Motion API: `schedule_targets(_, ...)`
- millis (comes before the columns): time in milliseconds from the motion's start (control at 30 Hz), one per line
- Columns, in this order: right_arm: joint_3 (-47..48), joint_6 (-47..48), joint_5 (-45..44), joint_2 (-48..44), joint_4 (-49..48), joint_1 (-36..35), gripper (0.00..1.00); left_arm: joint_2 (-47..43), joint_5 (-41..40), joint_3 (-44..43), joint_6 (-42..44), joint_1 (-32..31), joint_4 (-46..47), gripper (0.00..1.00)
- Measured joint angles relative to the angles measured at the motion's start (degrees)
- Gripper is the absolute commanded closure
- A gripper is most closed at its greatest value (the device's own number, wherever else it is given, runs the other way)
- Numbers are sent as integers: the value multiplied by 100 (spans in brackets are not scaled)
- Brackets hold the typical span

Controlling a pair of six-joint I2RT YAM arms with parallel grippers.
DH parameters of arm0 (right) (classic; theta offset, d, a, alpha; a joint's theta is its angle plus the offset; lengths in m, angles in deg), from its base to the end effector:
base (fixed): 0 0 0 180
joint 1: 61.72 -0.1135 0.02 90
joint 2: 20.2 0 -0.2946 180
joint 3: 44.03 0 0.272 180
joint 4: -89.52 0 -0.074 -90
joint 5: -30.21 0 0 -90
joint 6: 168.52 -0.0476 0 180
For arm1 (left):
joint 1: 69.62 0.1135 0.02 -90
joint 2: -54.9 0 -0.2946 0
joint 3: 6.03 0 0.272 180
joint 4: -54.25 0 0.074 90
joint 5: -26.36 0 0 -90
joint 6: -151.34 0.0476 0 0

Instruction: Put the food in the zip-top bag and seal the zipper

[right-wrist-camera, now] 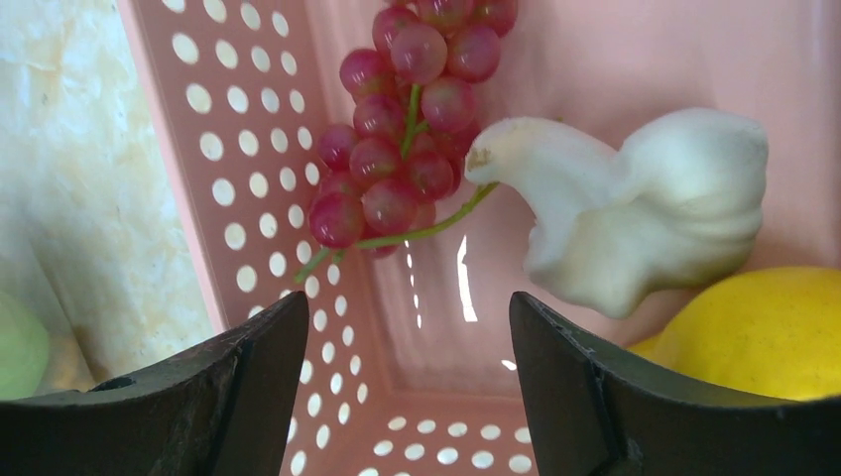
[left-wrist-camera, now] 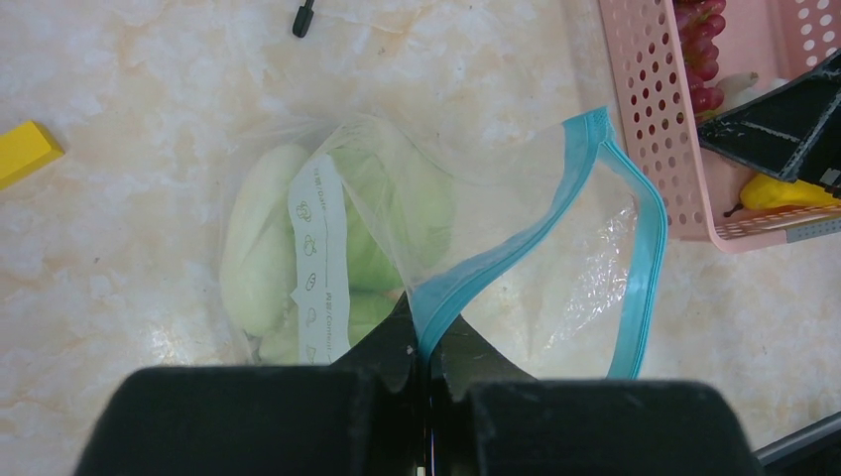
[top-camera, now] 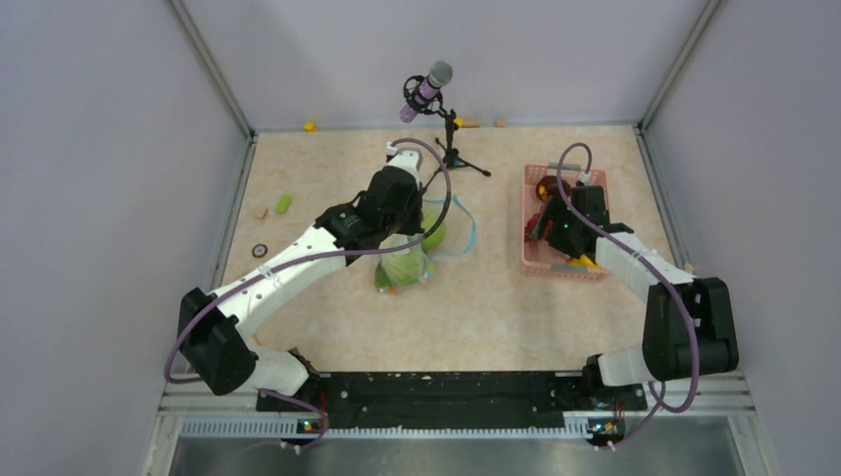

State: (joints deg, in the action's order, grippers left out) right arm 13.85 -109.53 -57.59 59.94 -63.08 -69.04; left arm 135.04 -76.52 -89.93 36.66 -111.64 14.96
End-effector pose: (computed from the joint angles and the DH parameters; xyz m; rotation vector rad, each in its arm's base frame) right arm 0.2973 0.0400 0.2081 0.4894 2.4181 0.3422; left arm 0.2589 -0.2190 0.3516 0.2053 2.1939 -0.4150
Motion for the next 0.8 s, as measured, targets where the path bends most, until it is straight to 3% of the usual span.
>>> schedule_targets(300, -26, -120, -85, 284, -560, 0, 33, 0, -2, 2, 44, 0, 0, 100)
schedule_targets(800, -55, -9, -92, 382, -654, -7, 37, 0, 0, 2, 37, -2, 0, 100)
